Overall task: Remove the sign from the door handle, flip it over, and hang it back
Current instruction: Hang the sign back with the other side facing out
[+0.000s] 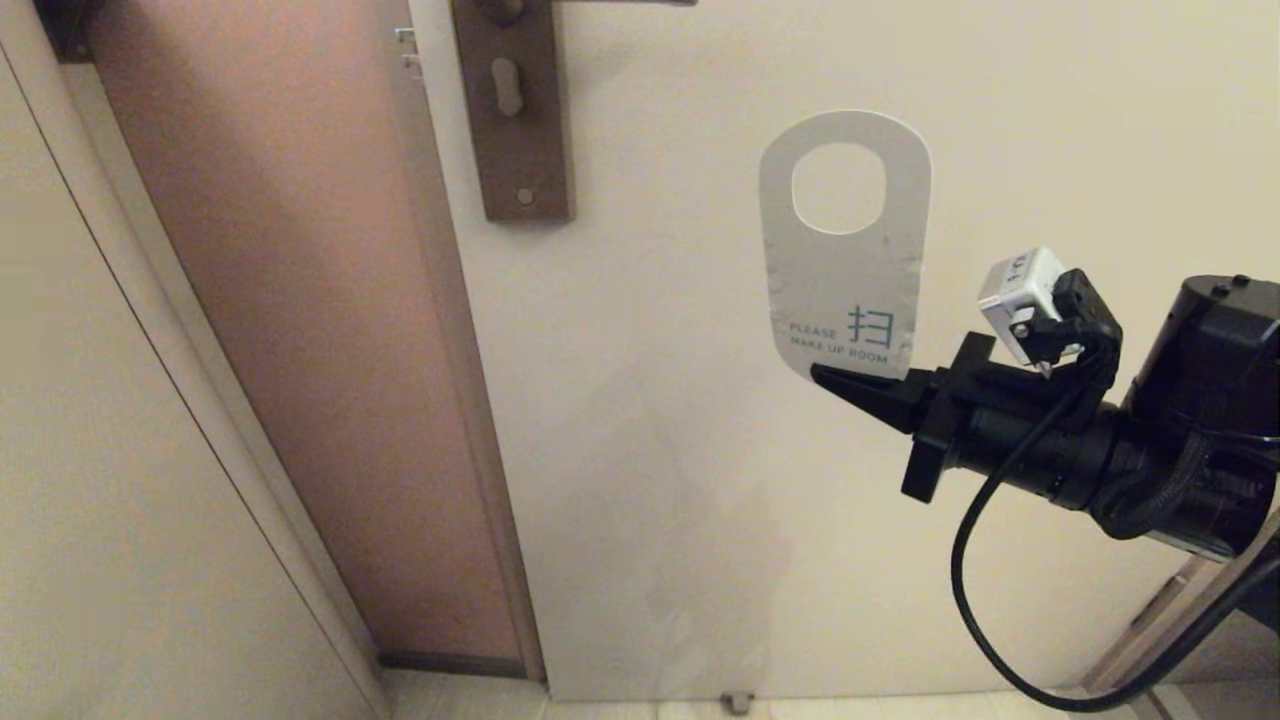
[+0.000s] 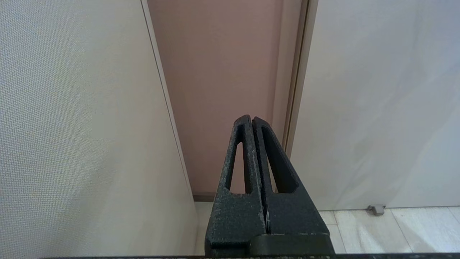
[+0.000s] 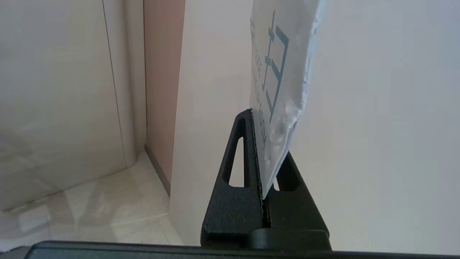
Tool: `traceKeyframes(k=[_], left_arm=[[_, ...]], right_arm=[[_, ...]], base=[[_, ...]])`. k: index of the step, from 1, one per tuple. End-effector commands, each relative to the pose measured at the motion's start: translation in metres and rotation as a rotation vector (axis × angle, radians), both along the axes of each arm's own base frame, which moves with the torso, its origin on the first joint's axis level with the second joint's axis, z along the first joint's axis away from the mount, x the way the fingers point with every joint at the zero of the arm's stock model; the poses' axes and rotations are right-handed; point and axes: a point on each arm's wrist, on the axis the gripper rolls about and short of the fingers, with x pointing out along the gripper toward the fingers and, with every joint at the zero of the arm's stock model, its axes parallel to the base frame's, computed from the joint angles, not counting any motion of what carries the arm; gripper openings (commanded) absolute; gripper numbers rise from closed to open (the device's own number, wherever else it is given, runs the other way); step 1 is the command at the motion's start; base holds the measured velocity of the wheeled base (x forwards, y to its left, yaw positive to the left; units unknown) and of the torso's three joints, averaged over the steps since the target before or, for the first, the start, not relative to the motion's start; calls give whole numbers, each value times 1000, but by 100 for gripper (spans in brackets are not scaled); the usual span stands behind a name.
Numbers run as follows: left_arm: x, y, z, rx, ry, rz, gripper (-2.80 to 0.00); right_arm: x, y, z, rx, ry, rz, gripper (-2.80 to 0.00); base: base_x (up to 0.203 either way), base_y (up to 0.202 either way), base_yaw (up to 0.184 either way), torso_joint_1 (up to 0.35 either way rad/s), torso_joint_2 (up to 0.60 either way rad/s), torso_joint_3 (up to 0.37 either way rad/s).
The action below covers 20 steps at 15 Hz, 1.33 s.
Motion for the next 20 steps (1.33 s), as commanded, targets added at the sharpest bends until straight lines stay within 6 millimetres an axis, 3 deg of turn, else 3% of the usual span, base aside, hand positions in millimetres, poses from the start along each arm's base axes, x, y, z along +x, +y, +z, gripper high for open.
traceKeyframes(k=[1,20], left_arm=[[0,0,0,0,1,1,-280],[0,0,0,0,1,1,-280]], right_arm=[[-1,0,-2,-3,3,3,-280],[9,4,-22,-39,62,4,-280]], base=[[0,0,0,0,0,0],[0,0,0,0,0,0]])
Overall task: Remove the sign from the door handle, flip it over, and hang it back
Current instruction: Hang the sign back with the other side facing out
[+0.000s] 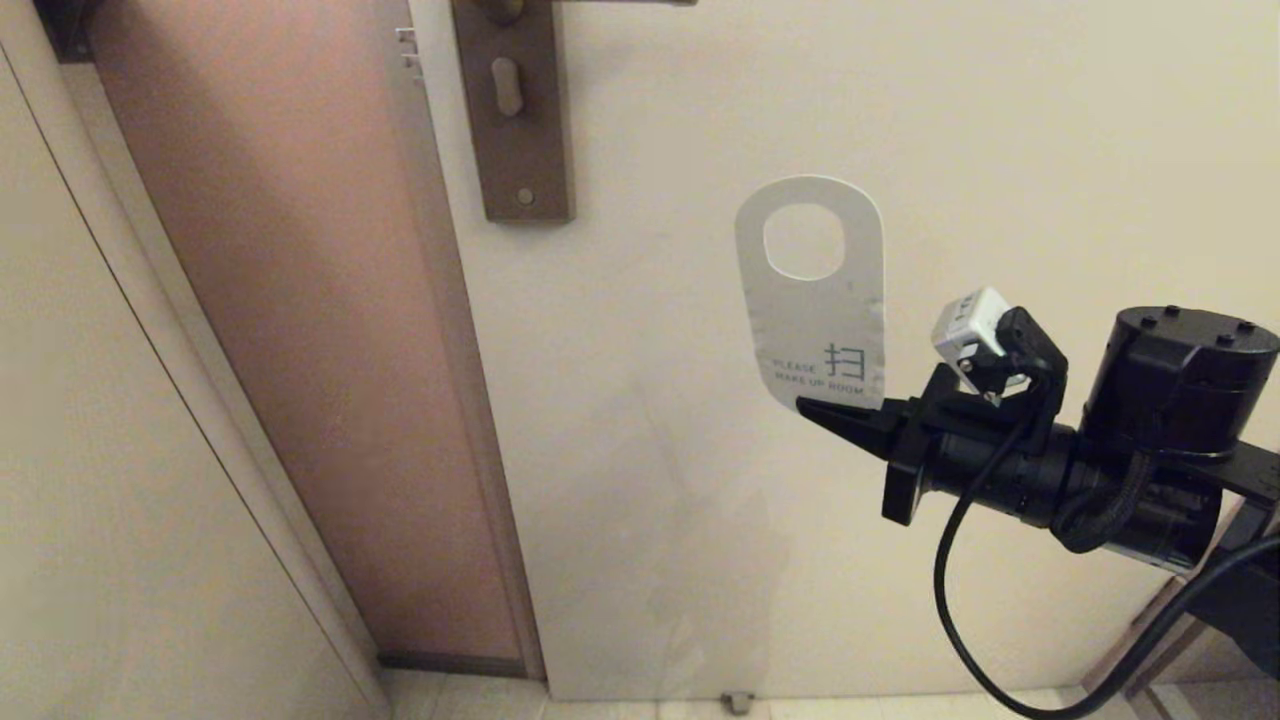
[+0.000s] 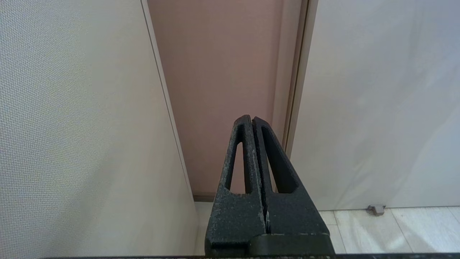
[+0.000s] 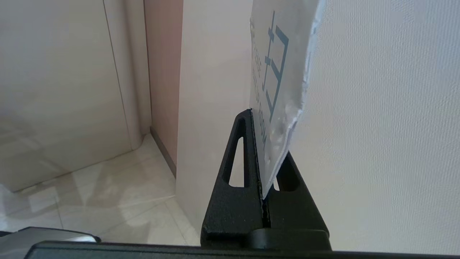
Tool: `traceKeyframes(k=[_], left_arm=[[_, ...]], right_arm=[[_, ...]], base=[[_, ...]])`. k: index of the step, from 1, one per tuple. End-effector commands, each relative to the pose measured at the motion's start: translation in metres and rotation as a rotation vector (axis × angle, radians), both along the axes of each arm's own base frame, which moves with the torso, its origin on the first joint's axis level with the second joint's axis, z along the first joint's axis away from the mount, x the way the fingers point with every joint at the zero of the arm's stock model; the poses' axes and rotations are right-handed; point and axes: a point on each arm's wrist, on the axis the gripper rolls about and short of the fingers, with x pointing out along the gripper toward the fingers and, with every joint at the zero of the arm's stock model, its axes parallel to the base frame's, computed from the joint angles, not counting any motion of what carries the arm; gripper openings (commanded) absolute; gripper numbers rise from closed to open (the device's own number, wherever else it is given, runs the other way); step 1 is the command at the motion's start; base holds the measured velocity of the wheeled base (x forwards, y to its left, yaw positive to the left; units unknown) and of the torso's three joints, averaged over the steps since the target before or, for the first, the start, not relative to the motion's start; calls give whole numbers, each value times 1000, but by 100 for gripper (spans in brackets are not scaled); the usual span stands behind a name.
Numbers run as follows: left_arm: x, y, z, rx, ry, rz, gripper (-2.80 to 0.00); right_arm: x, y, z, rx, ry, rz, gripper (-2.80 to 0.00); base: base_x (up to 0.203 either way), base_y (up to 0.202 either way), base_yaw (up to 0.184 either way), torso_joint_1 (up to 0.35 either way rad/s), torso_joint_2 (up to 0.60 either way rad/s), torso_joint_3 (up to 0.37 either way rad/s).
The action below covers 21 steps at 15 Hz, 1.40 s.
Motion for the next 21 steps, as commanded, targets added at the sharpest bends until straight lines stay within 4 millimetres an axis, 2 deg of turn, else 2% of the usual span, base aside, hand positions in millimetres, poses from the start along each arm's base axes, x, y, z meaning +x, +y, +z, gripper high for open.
traceKeyframes(k=[1,9,18,21], left_arm=[[0,0,0,0,1,1,-280],[0,0,0,0,1,1,-280],[0,0,0,0,1,1,-280],[0,0,0,0,1,1,-280]], right_arm=[[0,0,-1,-2,1,3,-280],[3,2,-12,-18,36,6,-280],[3,1,-6,6,-25,3,-280],[2,1,-9,2,-20,6,-280]], base=[[0,0,0,0,0,0],[0,0,0,0,0,0],[0,0,0,0,0,0],[0,0,0,0,0,0]])
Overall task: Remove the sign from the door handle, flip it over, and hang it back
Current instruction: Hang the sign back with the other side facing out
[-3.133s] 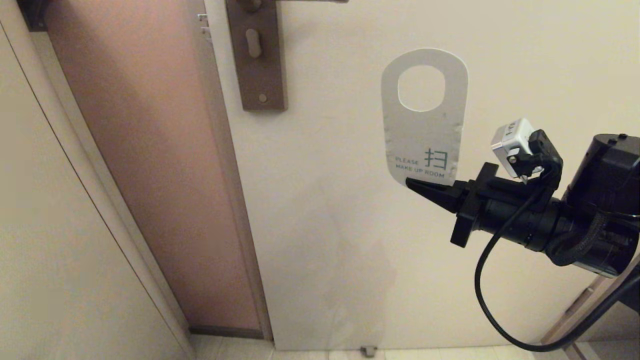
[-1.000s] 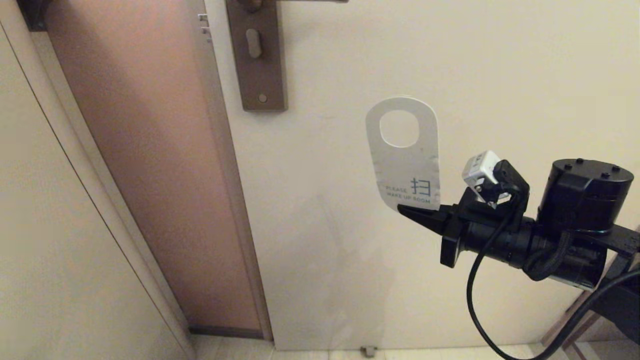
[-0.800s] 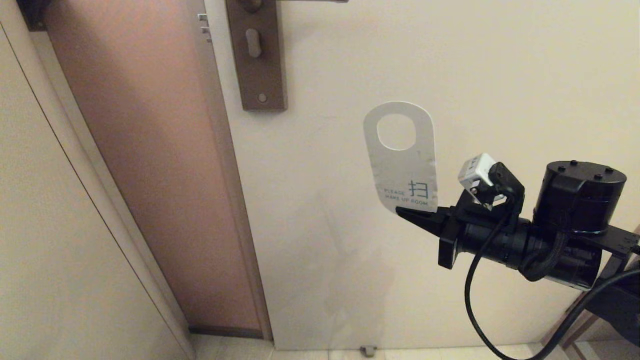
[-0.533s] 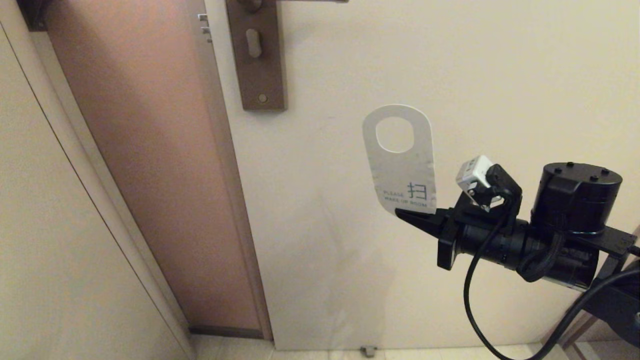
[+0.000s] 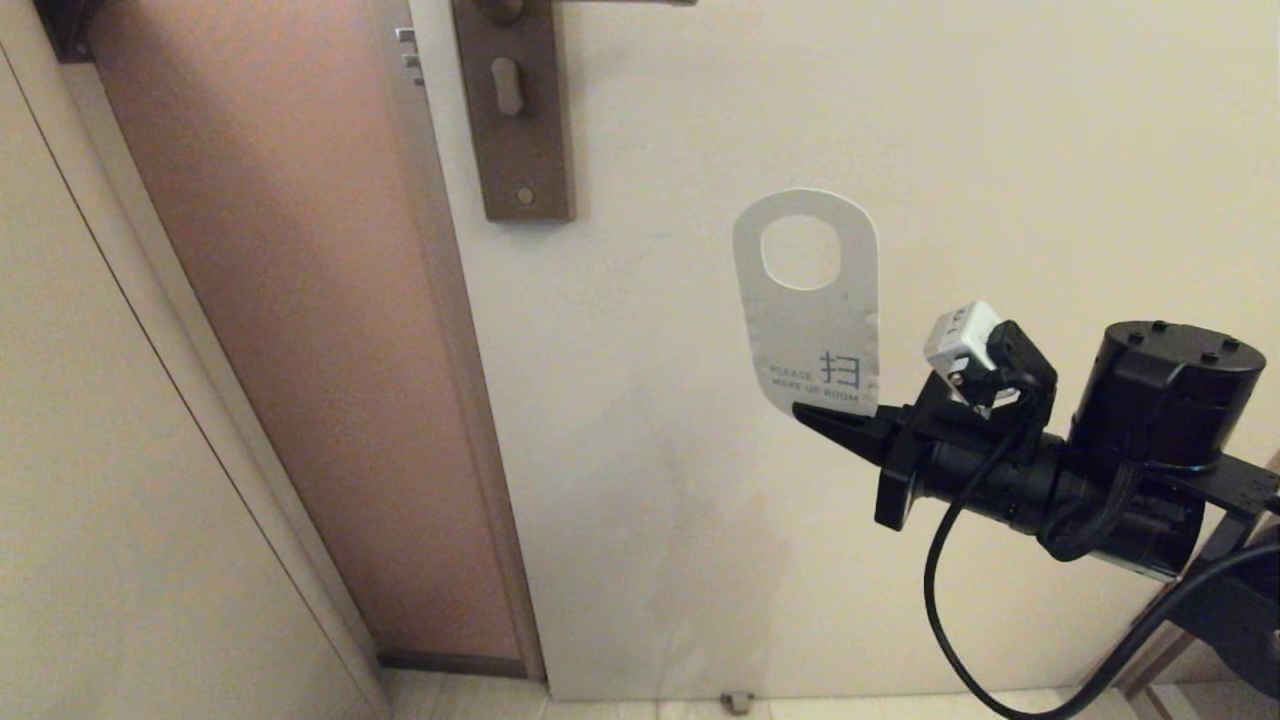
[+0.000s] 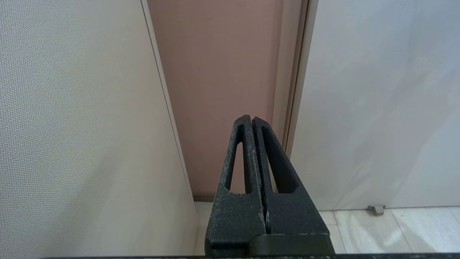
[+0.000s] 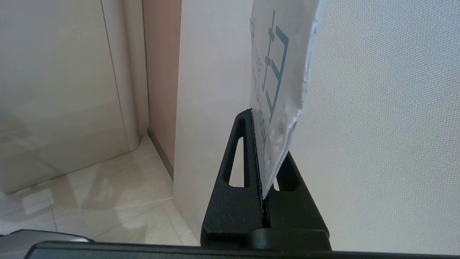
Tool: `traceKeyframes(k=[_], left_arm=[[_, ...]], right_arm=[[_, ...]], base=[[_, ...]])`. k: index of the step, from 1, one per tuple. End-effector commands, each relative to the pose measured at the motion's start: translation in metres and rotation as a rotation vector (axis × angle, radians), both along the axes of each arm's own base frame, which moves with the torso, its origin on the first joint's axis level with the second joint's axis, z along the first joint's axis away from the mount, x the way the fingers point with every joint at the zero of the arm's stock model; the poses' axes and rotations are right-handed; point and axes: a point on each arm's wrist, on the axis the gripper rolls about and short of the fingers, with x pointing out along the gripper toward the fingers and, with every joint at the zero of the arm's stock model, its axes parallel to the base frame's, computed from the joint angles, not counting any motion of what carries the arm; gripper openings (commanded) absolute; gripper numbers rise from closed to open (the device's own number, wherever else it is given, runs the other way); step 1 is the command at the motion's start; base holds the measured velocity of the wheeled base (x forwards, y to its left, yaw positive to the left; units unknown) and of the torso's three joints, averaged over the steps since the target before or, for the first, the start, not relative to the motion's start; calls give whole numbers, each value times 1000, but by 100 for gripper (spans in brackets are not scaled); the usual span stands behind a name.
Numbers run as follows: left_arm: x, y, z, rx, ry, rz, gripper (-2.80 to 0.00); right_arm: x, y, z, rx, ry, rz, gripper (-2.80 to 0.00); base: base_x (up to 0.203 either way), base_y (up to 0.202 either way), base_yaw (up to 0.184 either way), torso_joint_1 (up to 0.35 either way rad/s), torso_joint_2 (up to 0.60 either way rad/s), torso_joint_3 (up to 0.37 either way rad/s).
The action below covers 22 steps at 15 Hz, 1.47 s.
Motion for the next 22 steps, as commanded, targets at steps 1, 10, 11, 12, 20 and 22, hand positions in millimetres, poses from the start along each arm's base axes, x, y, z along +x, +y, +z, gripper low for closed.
traceKeyframes(k=[1,10,11,12,20,22], left_arm=[[0,0,0,0,1,1,-280],[0,0,0,0,1,1,-280],[0,0,0,0,1,1,-280],[0,0,0,0,1,1,-280],[0,0,0,0,1,1,-280],[0,0,0,0,1,1,-280]], right_arm=[[1,1,-1,-1,-3,5,-280],[12,6,6,10,-24,3,-280],[14,7,9,13,-26,3,-280],[16,8,11,9,-16,3,-280],[27,12,61,-24,47,-62,-280],[27,11,74,-42,71,-129,-280]], base=[[0,0,0,0,0,0],[0,0,0,0,0,0],[0,0,0,0,0,0],[0,0,0,0,0,0],[0,0,0,0,0,0],[0,0,0,0,0,0]])
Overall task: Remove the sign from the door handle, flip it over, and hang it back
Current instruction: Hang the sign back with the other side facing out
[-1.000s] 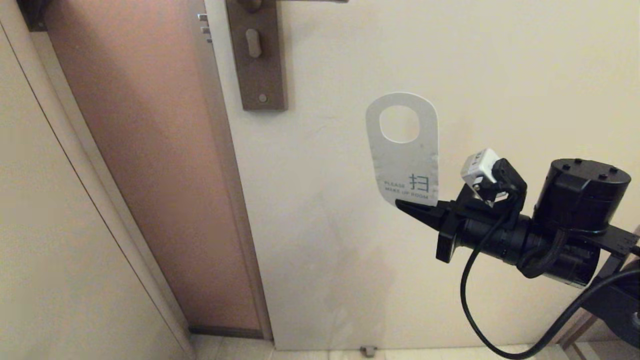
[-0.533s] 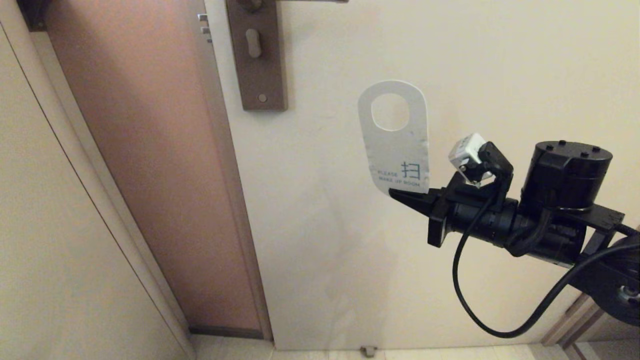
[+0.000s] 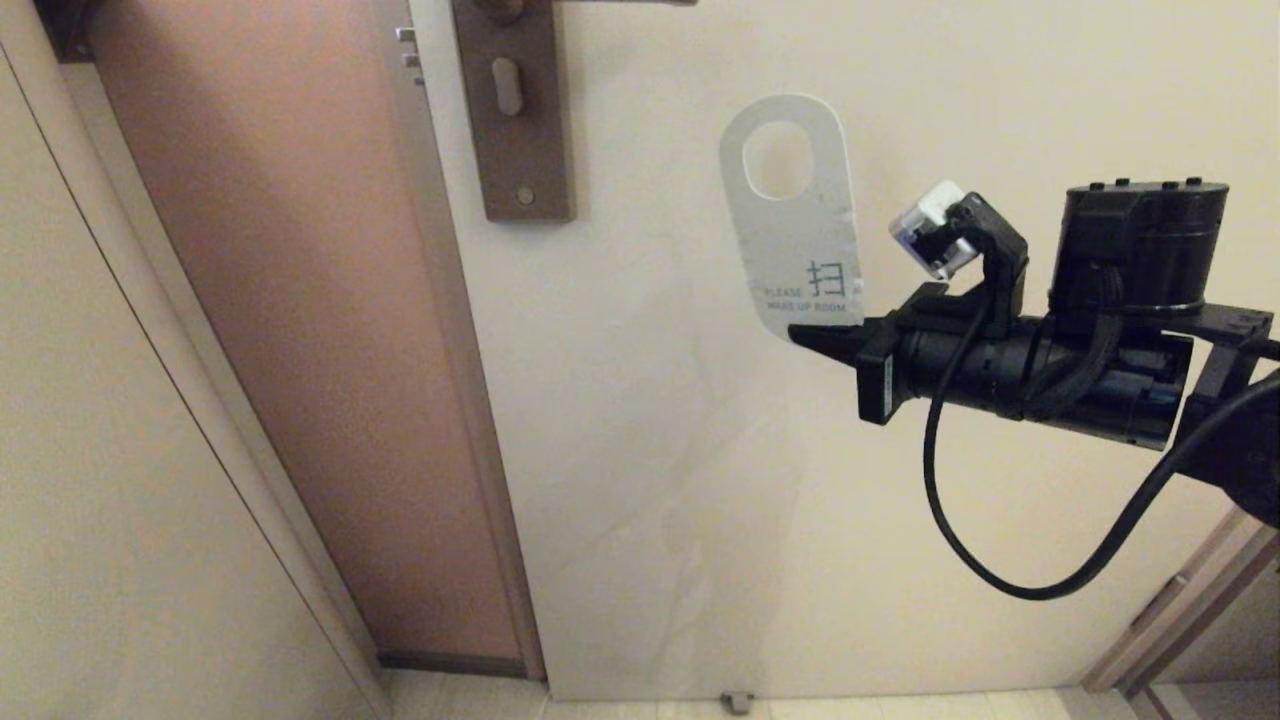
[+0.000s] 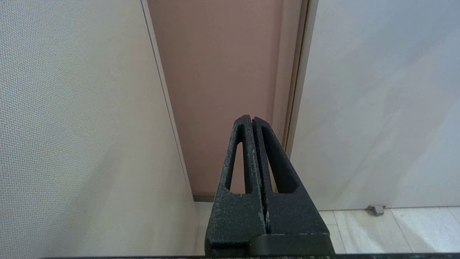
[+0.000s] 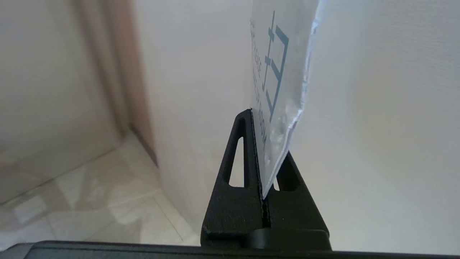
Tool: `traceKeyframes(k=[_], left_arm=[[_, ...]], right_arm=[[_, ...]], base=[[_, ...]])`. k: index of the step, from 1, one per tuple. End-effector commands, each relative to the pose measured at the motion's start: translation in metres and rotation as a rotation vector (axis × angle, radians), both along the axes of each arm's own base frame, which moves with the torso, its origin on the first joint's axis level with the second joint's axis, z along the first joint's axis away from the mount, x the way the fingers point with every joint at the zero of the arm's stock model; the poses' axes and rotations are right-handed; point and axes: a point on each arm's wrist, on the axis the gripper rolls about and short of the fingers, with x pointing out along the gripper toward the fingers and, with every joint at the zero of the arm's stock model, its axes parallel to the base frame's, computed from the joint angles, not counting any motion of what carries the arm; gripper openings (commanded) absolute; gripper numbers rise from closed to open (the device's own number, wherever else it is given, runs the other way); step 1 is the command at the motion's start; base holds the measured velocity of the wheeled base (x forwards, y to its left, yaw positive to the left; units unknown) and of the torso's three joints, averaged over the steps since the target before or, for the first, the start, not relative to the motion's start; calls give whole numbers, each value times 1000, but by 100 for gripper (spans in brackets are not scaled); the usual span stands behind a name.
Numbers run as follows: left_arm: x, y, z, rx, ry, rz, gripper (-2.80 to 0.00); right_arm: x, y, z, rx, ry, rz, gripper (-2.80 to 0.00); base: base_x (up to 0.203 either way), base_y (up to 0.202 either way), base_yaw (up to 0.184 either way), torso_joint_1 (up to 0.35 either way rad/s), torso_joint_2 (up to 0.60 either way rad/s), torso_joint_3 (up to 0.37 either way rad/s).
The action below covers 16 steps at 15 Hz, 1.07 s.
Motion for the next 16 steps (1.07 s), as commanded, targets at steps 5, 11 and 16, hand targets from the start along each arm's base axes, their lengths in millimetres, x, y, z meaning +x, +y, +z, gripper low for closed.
traceKeyframes(k=[5,11,16], left_arm=[[0,0,0,0,1,1,-280],[0,0,0,0,1,1,-280],[0,0,0,0,1,1,-280]], right_arm=[[1,-1,31,21,-19,-99,-280],[-8,13,47,54,-51,-174,-280],[-28,40,66,115,-85,-181,-280]], base=[[0,0,0,0,0,0],[0,0,0,0,0,0],[0,0,0,0,0,0]])
